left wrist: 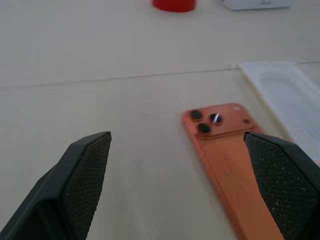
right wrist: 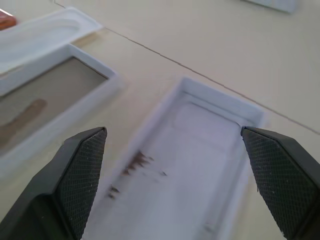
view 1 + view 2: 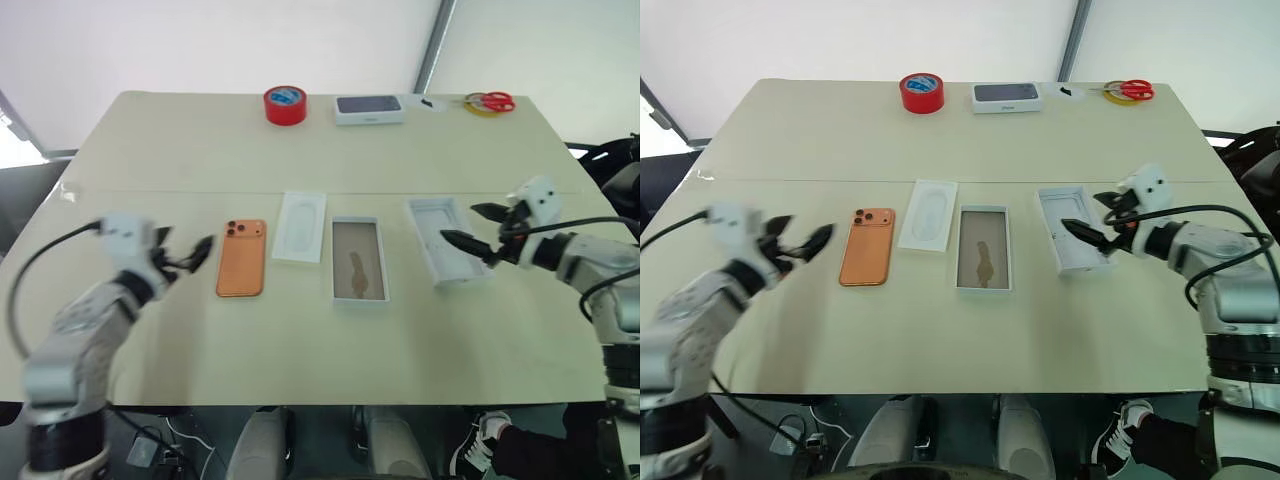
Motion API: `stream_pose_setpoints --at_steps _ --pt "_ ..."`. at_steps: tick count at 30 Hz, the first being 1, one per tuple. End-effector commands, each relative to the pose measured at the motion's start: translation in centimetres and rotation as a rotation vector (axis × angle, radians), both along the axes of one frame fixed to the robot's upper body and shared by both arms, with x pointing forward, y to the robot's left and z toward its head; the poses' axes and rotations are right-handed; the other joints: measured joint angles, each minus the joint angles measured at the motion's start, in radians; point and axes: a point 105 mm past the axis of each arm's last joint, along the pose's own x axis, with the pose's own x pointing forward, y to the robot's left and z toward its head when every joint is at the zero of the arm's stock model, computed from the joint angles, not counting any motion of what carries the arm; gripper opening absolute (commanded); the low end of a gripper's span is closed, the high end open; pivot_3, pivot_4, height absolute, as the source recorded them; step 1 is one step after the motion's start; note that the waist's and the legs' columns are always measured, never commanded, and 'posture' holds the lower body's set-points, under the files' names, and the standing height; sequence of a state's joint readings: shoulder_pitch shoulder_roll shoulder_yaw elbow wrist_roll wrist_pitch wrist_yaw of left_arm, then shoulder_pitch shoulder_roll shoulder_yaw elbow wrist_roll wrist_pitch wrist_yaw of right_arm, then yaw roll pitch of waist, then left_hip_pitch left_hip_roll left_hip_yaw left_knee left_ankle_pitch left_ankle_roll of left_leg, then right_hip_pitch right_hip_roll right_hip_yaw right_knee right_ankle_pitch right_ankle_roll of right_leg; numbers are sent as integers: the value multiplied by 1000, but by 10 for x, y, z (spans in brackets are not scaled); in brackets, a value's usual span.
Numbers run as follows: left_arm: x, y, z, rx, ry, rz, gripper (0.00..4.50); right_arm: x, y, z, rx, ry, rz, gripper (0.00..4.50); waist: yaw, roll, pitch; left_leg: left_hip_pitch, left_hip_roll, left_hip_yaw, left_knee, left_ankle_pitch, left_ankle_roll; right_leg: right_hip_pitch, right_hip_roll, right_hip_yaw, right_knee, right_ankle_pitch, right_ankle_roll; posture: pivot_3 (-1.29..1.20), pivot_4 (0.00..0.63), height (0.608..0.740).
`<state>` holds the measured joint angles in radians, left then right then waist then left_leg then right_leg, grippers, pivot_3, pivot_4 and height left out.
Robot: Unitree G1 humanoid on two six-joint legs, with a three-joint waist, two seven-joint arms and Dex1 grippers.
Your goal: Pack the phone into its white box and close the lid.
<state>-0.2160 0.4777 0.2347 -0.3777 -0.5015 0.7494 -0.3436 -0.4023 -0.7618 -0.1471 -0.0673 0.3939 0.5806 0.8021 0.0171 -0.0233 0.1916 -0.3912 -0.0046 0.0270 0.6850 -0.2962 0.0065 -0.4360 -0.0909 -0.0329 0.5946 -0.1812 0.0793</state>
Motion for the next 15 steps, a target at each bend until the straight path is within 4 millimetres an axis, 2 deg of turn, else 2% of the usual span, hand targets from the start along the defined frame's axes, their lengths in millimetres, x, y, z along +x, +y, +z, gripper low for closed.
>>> stream_pose_setpoints --at_steps 1,5,9,15 --pt "18 -25 5 -13 32 -27 4454 -7 27 18 -46 -79 48 4496 -3 0 0 0 0 0 0 0 0 0 0 0 0 0 0 0 150 736" --pt "55 -55 6 -58 151 -17 4454 -20 53 16 -49 -85 117 4496 -3 0 0 0 0 -1 0 0 0 0 1 0 0 0 1 0 150 736" --pt "78 -63 -1 -73 273 20 4454 -24 61 13 -47 -81 132 4496 -7 -1 0 1 0 -1 0 0 0 1 2 0 0 0 1 0 150 736" --pt "90 -87 -6 -66 405 -31 4454 -32 67 11 -60 -78 173 4496 -5 -1 0 1 0 -1 0 0 0 0 3 -1 0 1 1 0 150 736"
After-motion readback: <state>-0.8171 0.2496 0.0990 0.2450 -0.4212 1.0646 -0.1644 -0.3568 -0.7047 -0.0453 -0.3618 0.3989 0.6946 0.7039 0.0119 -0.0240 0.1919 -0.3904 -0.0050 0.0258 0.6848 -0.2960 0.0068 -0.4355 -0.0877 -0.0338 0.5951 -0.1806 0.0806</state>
